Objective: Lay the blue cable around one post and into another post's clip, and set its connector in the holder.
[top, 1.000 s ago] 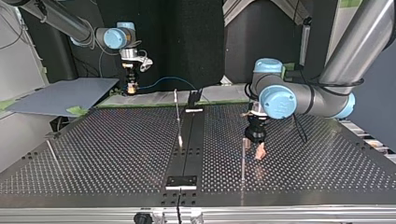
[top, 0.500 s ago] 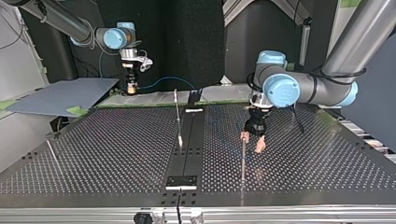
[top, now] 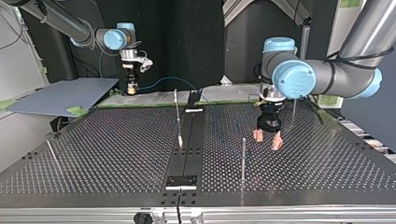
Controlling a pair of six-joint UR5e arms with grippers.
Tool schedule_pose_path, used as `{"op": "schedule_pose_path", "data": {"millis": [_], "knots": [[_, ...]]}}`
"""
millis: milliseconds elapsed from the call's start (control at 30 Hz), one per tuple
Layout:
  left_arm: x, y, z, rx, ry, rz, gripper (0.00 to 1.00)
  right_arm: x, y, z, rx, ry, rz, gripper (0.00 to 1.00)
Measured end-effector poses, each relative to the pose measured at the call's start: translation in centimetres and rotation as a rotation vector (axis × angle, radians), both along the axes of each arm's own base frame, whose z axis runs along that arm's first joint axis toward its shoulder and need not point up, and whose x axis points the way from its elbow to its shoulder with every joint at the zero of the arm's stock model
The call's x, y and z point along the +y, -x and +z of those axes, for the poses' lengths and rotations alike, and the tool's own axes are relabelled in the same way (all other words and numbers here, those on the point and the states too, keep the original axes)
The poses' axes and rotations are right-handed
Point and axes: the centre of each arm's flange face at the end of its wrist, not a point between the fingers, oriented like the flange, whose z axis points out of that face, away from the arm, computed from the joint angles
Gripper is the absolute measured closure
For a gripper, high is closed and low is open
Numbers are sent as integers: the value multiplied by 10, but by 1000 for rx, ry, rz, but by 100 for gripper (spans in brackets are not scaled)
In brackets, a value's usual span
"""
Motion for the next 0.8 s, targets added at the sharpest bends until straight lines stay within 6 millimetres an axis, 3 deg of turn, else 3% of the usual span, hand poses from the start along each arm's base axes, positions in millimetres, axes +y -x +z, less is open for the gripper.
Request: {"op": "schedule_pose_path", "data": {"millis": [133, 500, 800], "knots": [[4, 8, 18, -12, -28, 27, 0, 0, 0, 0, 0, -3, 0, 100], [17, 33, 103, -97, -115, 116, 0, -3, -1, 0, 27, -20, 2, 100], [8, 65, 166, -167, -171, 54, 0, -2, -2, 0, 38, -25, 4, 100]]}}
